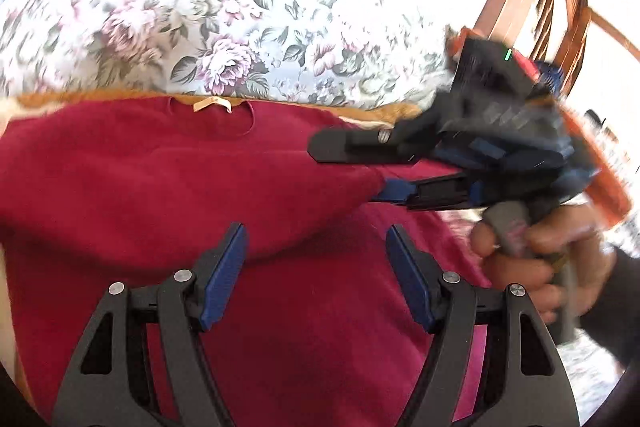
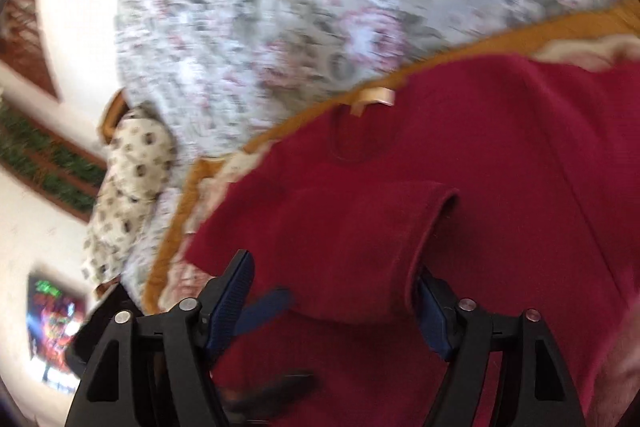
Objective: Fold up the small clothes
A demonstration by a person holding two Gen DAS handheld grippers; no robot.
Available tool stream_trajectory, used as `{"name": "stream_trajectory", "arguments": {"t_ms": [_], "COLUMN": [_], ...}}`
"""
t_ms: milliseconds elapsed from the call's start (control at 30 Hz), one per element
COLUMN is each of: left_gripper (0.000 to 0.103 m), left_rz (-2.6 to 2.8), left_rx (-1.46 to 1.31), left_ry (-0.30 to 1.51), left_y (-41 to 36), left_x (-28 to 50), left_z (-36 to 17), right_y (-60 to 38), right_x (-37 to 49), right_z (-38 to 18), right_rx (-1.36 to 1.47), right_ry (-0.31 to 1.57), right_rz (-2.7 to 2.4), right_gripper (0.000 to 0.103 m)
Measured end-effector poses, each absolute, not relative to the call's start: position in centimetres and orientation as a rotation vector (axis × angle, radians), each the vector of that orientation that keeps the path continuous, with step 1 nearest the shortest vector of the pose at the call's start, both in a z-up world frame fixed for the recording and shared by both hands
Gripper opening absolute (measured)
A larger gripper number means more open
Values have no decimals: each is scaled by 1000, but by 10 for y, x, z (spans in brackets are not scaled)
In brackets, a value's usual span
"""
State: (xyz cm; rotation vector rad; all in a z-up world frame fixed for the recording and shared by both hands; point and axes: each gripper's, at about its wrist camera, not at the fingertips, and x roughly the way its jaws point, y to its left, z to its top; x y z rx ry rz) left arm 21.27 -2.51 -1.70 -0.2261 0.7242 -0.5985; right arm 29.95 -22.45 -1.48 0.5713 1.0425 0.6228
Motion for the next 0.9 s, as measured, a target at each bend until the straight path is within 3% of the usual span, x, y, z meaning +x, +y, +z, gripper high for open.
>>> {"name": "stream_trajectory", "arguments": {"t_ms": [33,100,133,200,367,467,567,733,900], "left_gripper": [71,71,73,81,81,81,81,81,81], "left_rz": [-589,-543,-495,-455,-421,-429,-436,-431,-338], "left_rx": [-226,-236,-283,-358,-464,-475,-472,-487,-525], "left_ry": [723,720,701,689,737,757,763,757,640], "left_y": [-19,-5,10,27,40,41,39,43,66], "left_x": [207,201,201,202,208,212,216,210,196], "left_z": [-17,-17,-16,-20,-33,-39,-42,-42,-18], "right_y": [-225,-224,-224,-225,-236,-255,-269,-289,-294], "right_x": [297,293,295,301,330,351,350,340,332], "right_z": [-16,-17,-19,-16,12,3,-15,-28,-41], "right_rx": [564,512,469,427,254,238,268,425,434], "right_ry": [1035,1010,1005,994,911,995,1066,1024,945], "right_rz": [624,624,592,551,458,364,333,340,356], "right_gripper": [57,26,16,7,6,6,6,6,6]}}
